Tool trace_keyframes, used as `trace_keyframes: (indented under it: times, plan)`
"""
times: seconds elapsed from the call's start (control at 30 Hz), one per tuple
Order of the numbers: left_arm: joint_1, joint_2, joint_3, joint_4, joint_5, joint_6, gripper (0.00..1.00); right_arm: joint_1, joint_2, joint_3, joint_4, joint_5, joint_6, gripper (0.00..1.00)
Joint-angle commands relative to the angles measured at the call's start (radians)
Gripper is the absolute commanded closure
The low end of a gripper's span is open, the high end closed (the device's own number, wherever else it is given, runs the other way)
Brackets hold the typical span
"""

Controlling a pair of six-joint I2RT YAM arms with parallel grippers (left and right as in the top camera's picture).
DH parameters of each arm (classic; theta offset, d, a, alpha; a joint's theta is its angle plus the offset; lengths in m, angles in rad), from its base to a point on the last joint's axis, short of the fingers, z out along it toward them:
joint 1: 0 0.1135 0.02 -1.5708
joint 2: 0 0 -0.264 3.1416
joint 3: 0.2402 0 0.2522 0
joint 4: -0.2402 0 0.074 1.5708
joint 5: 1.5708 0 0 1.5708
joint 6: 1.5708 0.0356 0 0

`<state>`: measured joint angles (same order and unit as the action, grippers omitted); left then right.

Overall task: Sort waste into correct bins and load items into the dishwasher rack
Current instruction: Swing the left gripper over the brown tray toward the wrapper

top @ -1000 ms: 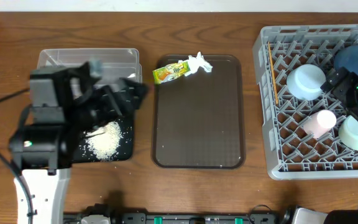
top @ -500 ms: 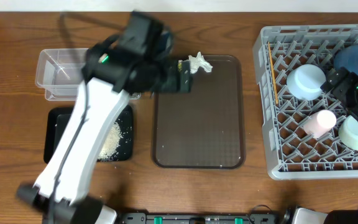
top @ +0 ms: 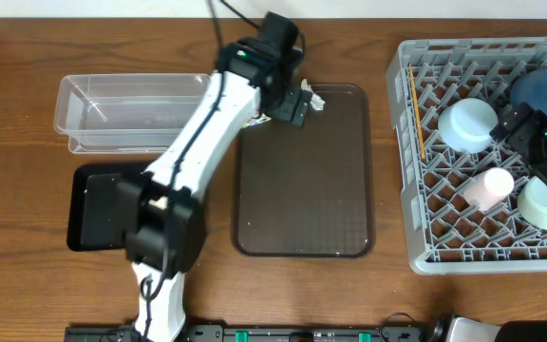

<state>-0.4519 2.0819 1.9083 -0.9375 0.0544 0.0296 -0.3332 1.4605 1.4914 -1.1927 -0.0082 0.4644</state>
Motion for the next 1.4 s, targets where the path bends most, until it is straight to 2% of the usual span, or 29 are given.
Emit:
trace_keyframes:
  times: [0.0, 0.1, 0.33, 0.5, 0.57, 0.77, 1.07, 1.37]
  plan:
    - [-0.026, 0.066, 0.017, 0.028, -0.192, 0.159, 0.04, -0.006, -0.002, 0.011, -0.001, 0.000, 0.014, 0.01]
    - [-0.022, 0.135, 0.017, 0.057, -0.259, 0.166, 0.04, -0.006, -0.003, 0.011, -0.001, 0.000, 0.014, 0.01]
    - [0.000, 0.231, 0.016, 0.086, -0.259, 0.165, 0.04, -0.006, -0.002, 0.011, -0.001, 0.000, 0.014, 0.01]
    - [0.018, 0.240, 0.005, 0.143, -0.258, 0.165, 0.04, -0.006, -0.002, 0.011, -0.001, 0.000, 0.014, 0.01]
    - [0.022, 0.240, 0.004, 0.167, -0.257, 0.168, 0.08, -0.006, -0.002, 0.011, -0.001, 0.000, 0.014, 0.01]
    - [0.023, 0.240, -0.022, 0.231, -0.257, 0.242, 0.09, -0.006, -0.002, 0.011, -0.001, 0.000, 0.014, 0.01]
    - [0.026, 0.240, -0.075, 0.270, -0.257, 0.292, 0.10, -0.006, -0.002, 0.011, -0.001, 0.000, 0.014, 0.01]
    - [0.026, 0.241, -0.080, 0.299, -0.257, 0.292, 0.33, -0.006, -0.002, 0.011, -0.001, 0.000, 0.014, 0.01]
